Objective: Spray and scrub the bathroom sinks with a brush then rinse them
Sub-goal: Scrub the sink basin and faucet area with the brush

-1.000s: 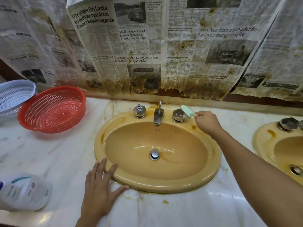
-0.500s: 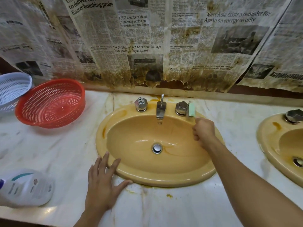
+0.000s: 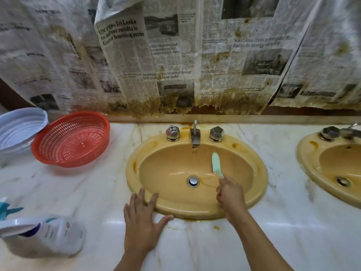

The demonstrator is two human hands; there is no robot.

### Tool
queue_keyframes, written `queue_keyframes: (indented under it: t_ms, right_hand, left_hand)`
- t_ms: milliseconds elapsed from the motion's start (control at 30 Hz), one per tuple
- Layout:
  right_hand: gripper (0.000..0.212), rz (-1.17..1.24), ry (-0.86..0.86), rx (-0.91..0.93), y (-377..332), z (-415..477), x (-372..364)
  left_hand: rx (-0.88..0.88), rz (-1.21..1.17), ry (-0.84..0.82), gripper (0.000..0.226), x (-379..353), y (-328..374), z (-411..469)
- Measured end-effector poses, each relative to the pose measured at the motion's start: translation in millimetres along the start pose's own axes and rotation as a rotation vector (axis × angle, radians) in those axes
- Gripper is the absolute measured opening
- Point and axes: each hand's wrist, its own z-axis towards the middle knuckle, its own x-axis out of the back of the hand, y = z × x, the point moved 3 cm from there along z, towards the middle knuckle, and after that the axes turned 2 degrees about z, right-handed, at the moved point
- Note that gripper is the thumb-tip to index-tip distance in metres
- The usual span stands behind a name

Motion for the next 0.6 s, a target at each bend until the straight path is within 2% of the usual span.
queue_keyframes:
  t_ms: [133,233,333,600]
  right_hand:
    - [0.048,-0.291,-0.005,0.186,30,-75,-15]
    - [0.048,-0.536,-0.038,0.363,37,-117,-26]
    - [0.052,-0.687,-0.042,0.45,50,-140,-39]
    - [0.055,-0.879,-0.174,0.578,92,-171,-112]
  left_hand:
    - [-0.002,-0.125,-0.051,0.073,2,-5,-3]
    - [-0.017,-0.36,-0.077,0.056,8,-22,-4]
    - [-0.012,-0.542,-0.145,0.054,30,-41,-18]
    - [-0.001,-0.465,-0.075,0.049,68,-127,-100]
